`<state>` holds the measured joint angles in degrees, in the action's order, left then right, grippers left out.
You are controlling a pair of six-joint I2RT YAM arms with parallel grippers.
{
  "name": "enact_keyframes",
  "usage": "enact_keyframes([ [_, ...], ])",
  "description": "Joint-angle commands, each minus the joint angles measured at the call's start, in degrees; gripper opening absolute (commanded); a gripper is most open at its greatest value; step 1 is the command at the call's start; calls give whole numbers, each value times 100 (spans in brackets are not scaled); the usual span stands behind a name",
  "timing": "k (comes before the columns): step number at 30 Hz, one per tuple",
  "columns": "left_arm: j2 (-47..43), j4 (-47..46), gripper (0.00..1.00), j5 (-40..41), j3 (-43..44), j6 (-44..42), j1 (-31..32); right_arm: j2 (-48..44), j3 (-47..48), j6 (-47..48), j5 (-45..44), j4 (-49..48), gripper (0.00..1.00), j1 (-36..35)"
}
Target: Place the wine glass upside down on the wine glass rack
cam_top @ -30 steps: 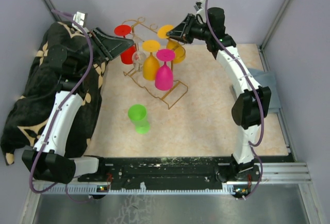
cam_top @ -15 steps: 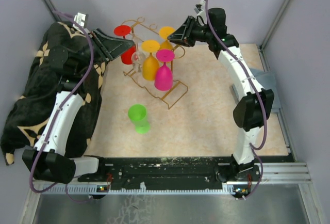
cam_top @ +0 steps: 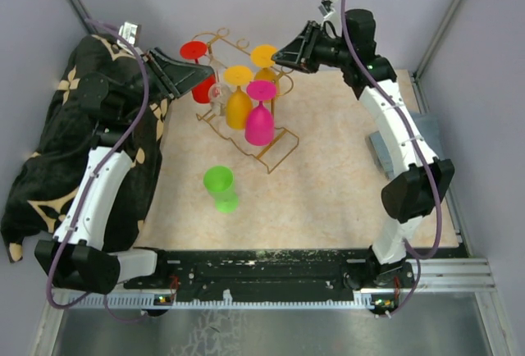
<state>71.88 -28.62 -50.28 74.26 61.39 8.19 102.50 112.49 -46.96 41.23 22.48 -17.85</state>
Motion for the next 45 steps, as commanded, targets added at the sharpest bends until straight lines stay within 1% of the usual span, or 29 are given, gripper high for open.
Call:
enact_keyframes([
  [1, -301, 564, 53, 128, 51, -510, -42, -528, -28, 204, -56, -142, 29, 21],
  [5, -441, 1064, 53, 184, 58, -809, -54, -718, -250, 237, -62, -197, 29, 64],
  [6, -487, 1314, 53, 219, 82, -937, -62, -736, -337, 233, -63, -232, 29, 80],
  [7, -614, 2542, 53, 584, 227, -1606, -71, -1123, -587, 183, -46, -397, 29, 141],
  [9, -778, 3634, 53, 1142, 272, -2260, -67, -1302, -749, 183, -89, -460, 29, 193],
  [10, -889, 4031, 53, 1490, 227, -2481, -71, -1380, -796, 205, -108, -459, 29, 220],
  [12, -1196, 4543, 53, 1922, -97, -2800, -70, -1504, -863, 258, -120, -442, 29, 264],
  [15, -1480, 5208, 53, 2383, -434, -3006, -63, -1656, -963, 292, -162, -456, 29, 291],
  [20, -1696, 6545, 50, 3040, -618, -3542, -46, -1858, -1233, 293, -188, -576, 29, 294],
  [22, -1735, 6947, 49, 3241, -665, -3721, -14, -1948, -1437, 236, -173, -740, 29, 291],
  [26, -1816, 7434, 48, 3534, -896, -3928, 117, -2086, -1833, 111, -133, -1025, 29, 290],
  [31, -1801, 7690, 46, 3659, -994, -4068, 361, -2186, -2098, 106, -133, -1140, 30, 291],
  [37, -1708, 7776, 45, 3471, -804, -4238, 662, -2266, -2315, 116, -150, -1207, 29, 295],
  [40, -1633, 7795, 45, 3432, -792, -4308, 969, -2299, -2392, 126, -167, -1211, 29, 290],
  [45, -1522, 7827, 45, 3745, -746, -4350, 1650, -2339, -2430, 177, -187, -1183, 29, 303],
])
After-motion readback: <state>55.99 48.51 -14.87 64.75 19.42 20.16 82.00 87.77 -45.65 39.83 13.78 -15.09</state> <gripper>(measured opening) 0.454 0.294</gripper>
